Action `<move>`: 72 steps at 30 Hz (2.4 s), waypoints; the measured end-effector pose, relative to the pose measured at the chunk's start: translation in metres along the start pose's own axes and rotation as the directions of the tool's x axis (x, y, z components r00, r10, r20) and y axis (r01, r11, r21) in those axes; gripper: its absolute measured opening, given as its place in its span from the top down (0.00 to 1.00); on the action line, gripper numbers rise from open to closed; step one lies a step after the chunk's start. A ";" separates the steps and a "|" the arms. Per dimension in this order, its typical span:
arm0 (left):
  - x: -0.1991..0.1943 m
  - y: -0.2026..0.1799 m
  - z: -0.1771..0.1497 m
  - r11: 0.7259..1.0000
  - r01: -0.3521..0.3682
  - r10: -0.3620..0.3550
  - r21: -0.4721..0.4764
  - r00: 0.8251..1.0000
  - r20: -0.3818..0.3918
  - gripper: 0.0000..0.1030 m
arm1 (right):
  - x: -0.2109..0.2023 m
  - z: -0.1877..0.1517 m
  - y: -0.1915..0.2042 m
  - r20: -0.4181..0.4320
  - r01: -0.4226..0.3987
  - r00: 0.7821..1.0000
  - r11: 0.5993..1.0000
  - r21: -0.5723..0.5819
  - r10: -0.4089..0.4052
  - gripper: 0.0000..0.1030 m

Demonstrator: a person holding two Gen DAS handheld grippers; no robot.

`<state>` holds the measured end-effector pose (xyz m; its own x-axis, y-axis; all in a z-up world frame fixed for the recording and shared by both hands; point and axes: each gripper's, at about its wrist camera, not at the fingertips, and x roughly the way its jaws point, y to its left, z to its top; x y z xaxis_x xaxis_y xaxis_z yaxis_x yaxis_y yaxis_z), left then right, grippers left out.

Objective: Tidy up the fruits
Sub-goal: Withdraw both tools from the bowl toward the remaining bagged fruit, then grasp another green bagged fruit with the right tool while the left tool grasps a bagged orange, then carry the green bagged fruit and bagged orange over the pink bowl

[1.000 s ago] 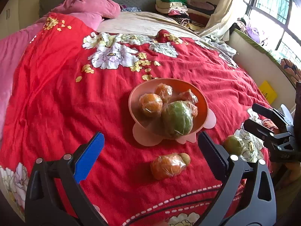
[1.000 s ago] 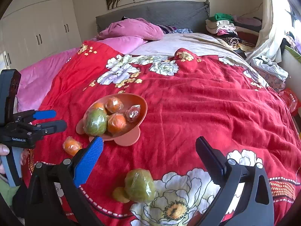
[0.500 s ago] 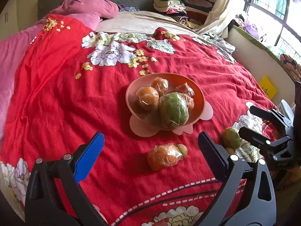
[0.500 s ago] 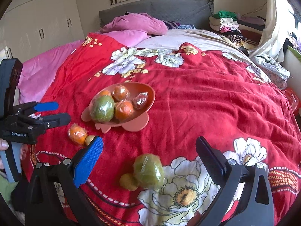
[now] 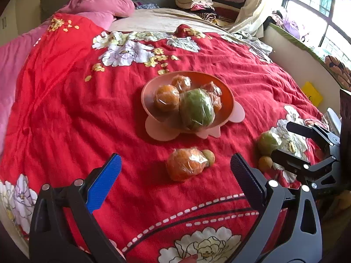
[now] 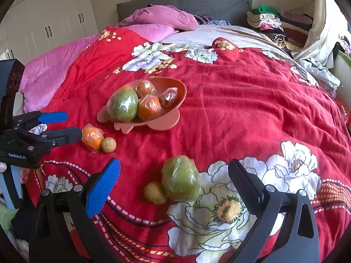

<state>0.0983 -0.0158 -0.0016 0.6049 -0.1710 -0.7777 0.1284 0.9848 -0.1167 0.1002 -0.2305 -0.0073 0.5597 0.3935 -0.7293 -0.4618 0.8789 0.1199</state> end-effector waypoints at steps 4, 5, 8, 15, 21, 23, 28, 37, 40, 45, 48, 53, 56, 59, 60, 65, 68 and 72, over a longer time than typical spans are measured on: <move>0.002 -0.003 -0.005 1.000 0.004 -0.004 0.010 1.000 -0.009 0.09 | 0.002 -0.004 -0.002 -0.015 0.000 1.000 1.000 0.011 0.000 0.05; 0.002 -0.003 -0.006 1.000 0.006 -0.006 0.014 1.000 -0.012 0.09 | 0.002 -0.005 -0.003 -0.015 -0.003 1.000 1.000 0.017 0.003 0.05; 0.002 -0.005 -0.009 1.000 0.011 -0.011 0.021 1.000 -0.014 0.09 | 0.001 -0.006 -0.005 -0.022 -0.010 1.000 1.000 0.025 0.011 0.09; 0.004 -0.002 -0.014 1.000 0.020 -0.020 0.015 1.000 -0.022 0.10 | 0.005 -0.010 -0.006 -0.048 -0.027 0.998 0.999 0.028 0.028 0.32; 0.007 0.005 -0.014 0.999 0.033 -0.032 0.001 0.999 -0.025 0.19 | 0.011 -0.012 -0.009 -0.066 -0.032 0.997 0.999 0.043 0.035 0.50; 0.008 0.005 -0.015 0.999 0.040 -0.040 0.001 0.999 -0.031 0.23 | 0.014 -0.012 -0.012 -0.065 -0.037 0.997 0.998 0.056 0.041 0.51; 0.016 0.002 -0.017 0.998 0.066 -0.066 0.003 0.996 -0.052 0.34 | 0.019 -0.011 -0.017 -0.062 -0.044 0.997 0.997 0.066 0.049 0.55; 0.030 0.008 -0.016 0.997 0.078 -0.079 -0.016 0.994 -0.071 0.48 | 0.024 -0.011 -0.021 -0.059 -0.051 0.997 0.996 0.078 0.056 0.61; 0.033 0.009 -0.013 0.997 0.079 -0.081 -0.020 0.995 -0.066 0.48 | 0.024 -0.011 -0.021 -0.057 -0.049 0.997 0.996 0.072 0.053 0.61; 0.041 0.007 -0.004 0.995 0.096 -0.098 -0.028 0.994 -0.053 0.52 | 0.022 -0.010 -0.018 -0.045 -0.036 0.998 0.998 0.051 0.038 0.62; 0.044 0.005 0.001 0.993 0.112 -0.113 -0.033 0.992 -0.048 0.58 | 0.019 -0.009 -0.013 -0.036 -0.019 0.999 1.000 0.023 0.020 0.62; 0.050 0.007 0.007 0.986 0.160 -0.162 -0.052 0.985 -0.059 0.68 | 0.015 -0.006 -0.011 -0.018 -0.022 1.000 1.000 0.022 0.022 0.62; 0.049 0.010 0.008 0.981 0.182 -0.187 -0.072 0.980 -0.063 0.69 | 0.011 -0.003 -0.010 -0.002 -0.025 1.000 0.999 0.022 0.025 0.62; 0.044 0.012 0.008 0.981 0.178 -0.183 -0.078 0.982 -0.055 0.69 | 0.007 0.001 -0.009 0.010 -0.031 0.999 0.999 0.022 0.031 0.62; 0.040 0.013 0.008 0.982 0.176 -0.180 -0.074 0.983 -0.048 0.69 | 0.006 0.002 -0.009 0.013 -0.033 0.999 0.999 0.021 0.033 0.62; 0.025 0.023 0.010 0.981 0.173 -0.176 -0.089 0.984 -0.025 0.69 | 0.004 0.008 -0.008 0.030 -0.045 0.999 0.999 0.023 0.044 0.62; 0.018 0.028 0.016 0.981 0.167 -0.168 -0.094 0.986 -0.005 0.69 | 0.003 0.014 -0.007 0.040 -0.048 0.998 0.999 0.022 0.047 0.62; 0.014 0.033 0.028 0.984 0.151 -0.149 -0.093 0.989 0.018 0.69 | 0.002 0.020 -0.006 0.051 -0.050 0.998 0.999 0.020 0.049 0.62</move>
<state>0.1332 0.0135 0.0011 0.5932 -0.3168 -0.7401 0.1447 0.9463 -0.2891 0.1177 -0.2294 0.0041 0.5706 0.4494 -0.6874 -0.4751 0.8634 0.1701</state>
